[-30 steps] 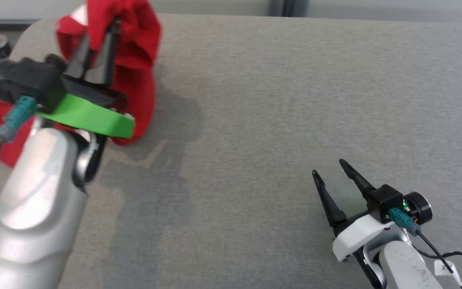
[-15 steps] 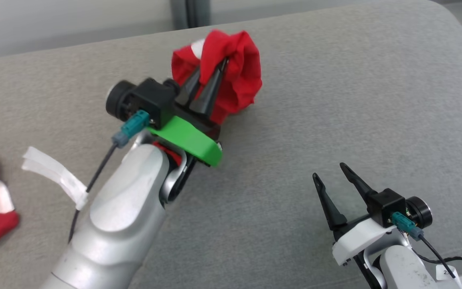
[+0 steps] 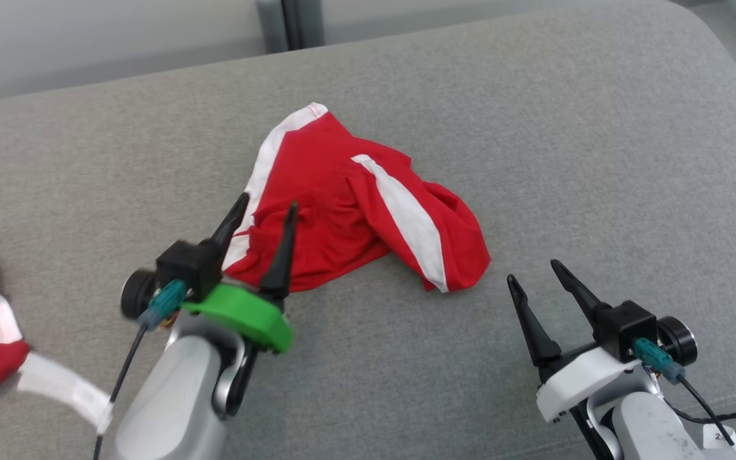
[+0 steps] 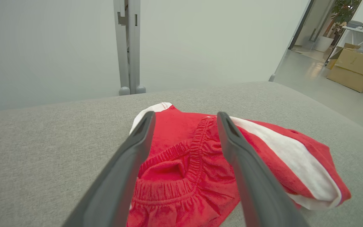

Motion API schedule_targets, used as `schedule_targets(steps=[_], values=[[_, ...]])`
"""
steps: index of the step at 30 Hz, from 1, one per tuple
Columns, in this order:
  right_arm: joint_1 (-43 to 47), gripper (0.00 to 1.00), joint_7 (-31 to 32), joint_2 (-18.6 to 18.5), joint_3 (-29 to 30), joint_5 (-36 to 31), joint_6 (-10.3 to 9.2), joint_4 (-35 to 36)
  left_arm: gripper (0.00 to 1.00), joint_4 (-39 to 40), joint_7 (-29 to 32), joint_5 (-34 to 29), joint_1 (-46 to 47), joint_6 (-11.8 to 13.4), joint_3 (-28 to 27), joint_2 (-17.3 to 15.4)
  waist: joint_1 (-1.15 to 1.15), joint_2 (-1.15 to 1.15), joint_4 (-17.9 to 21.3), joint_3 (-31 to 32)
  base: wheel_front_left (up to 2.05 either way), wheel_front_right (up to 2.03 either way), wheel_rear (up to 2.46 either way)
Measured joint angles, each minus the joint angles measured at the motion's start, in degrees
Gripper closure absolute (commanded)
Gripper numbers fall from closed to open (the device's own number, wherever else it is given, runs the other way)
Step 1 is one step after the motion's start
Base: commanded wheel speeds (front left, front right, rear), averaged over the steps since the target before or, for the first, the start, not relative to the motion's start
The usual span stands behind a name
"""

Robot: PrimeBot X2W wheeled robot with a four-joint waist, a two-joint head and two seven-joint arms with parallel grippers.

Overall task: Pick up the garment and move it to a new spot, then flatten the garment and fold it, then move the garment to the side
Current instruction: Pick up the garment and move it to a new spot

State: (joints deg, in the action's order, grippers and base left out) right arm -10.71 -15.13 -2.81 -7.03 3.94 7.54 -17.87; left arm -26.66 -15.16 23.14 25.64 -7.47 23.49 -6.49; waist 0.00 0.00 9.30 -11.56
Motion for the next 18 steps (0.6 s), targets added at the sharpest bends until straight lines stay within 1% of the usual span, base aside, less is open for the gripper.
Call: schedule_targets(steps=[5, 7, 8, 10, 13, 18], values=[[1.1, 0.00, 0.0, 0.0, 0.8, -0.4, 0.00, -0.4, 0.00, 1.7, 0.0, -2.7, -7.0, 0.4, -8.1, 0.1, 0.00, 0.00, -2.2, 2.2, 0.00, 0.00, 0.00], [2.2, 0.00, 0.0, 0.0, 1.0, -0.4, 0.00, -0.6, 0.00, 3.1, 0.0, -4.1, -11.3, 0.4, -12.3, 0.6, 0.00, 0.00, -3.3, 3.8, 0.00, 0.00, 0.00], [2.6, 0.00, 0.0, 0.0, 1.1, -0.4, 0.00, -0.7, 0.00, 3.7, 0.0, -4.8, -12.9, 0.4, -13.6, 0.9, 0.00, 0.00, -3.7, 4.4, 0.00, 0.00, 0.00], [3.3, 0.00, 0.0, 0.0, 1.3, -0.4, 0.00, -1.0, 0.00, 5.2, 0.0, -7.1, -15.7, 0.3, -14.6, 1.1, 0.00, 0.00, -4.5, 5.6, 0.00, 0.00, 0.00], [4.4, 0.00, 0.0, 0.0, 1.5, -0.4, 0.00, -1.4, 0.00, 6.7, 0.0, -8.0, -19.5, 0.2, -17.1, 1.9, 0.00, 0.00, -5.4, 7.2, 0.00, 0.00, 0.00], [6.1, 0.00, 0.0, 0.0, 1.8, -0.4, 0.00, -1.8, 0.00, 8.8, 0.0, -9.2, -25.3, 0.2, -19.6, 2.8, 0.00, 0.00, -6.6, 9.7, 0.00, 0.00, 0.00]])
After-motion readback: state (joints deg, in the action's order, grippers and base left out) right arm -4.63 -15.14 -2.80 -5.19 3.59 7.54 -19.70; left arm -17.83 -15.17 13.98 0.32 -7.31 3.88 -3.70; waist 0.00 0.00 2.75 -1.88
